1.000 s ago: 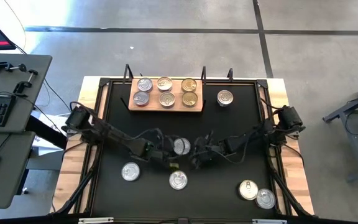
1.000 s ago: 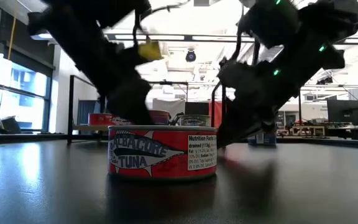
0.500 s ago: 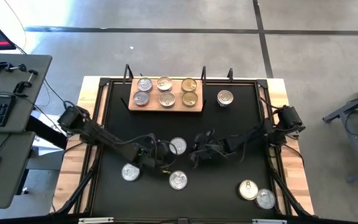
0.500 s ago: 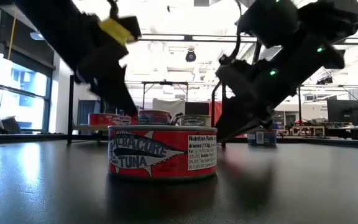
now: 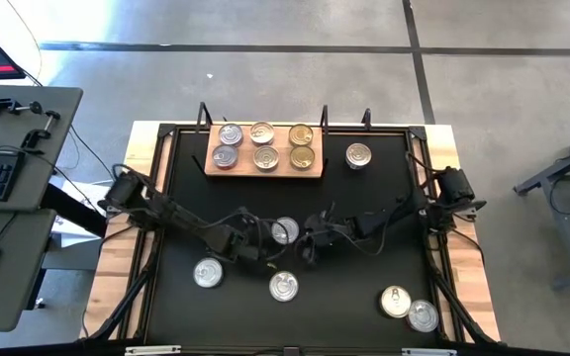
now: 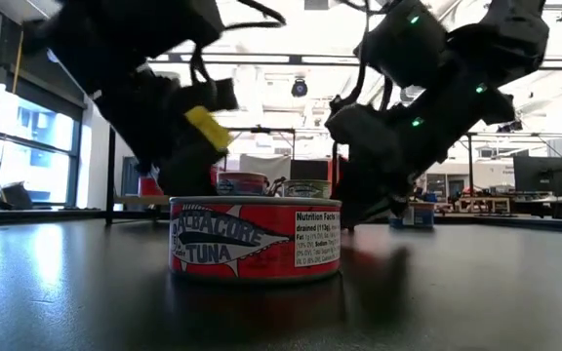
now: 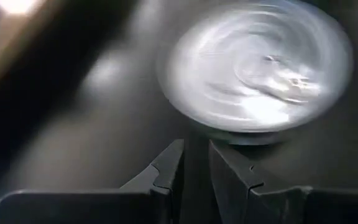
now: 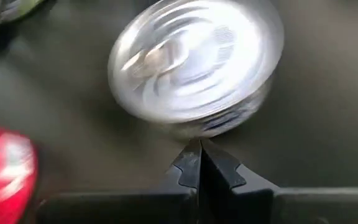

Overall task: Stack canned seafood by type on shelf
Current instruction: Stack the green tuna can on top of the green tuna can on the shelf

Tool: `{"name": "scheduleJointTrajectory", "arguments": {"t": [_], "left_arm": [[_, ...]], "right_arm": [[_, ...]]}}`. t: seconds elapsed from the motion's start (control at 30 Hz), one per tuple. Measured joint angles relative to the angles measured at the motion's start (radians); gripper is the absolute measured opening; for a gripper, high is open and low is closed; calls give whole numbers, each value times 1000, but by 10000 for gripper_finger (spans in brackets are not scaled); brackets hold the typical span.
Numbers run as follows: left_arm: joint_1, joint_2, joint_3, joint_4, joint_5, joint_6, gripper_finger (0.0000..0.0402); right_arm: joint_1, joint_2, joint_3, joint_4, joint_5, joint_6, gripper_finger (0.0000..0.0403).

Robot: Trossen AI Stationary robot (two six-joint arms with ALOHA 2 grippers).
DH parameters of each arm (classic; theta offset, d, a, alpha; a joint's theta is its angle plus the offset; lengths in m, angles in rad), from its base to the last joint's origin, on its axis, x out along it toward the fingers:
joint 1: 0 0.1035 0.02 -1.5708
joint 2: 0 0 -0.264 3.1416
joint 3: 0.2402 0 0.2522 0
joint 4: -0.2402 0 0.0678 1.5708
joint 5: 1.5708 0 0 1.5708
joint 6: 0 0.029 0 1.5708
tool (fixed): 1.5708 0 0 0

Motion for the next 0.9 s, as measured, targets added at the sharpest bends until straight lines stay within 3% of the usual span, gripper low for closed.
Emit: {"name": "scheduleJointTrajectory", "arguments": {"t": [0.17,0.27,0.47,0.57,0.63,0.77,0.9], "left_arm": [[-25,-101,0,-240,-107,-138,64],[-53,-137,1,-248,-132,-160,64],[-87,-89,1,23,-143,38,64],[-84,-35,0,181,-101,183,64],[-73,3,1,270,-62,271,64],[-45,65,1,336,-59,360,64],[-26,65,3,283,-68,372,64]], "right_arm": [[62,3,0,-6,-37,-46,0],[91,3,1,-9,-5,-68,0],[98,3,1,-52,136,-16,0],[66,3,2,-99,251,77,0],[34,3,1,-93,269,83,0],[-27,3,1,-42,194,42,0],[-44,3,0,-18,93,16,0]]}}
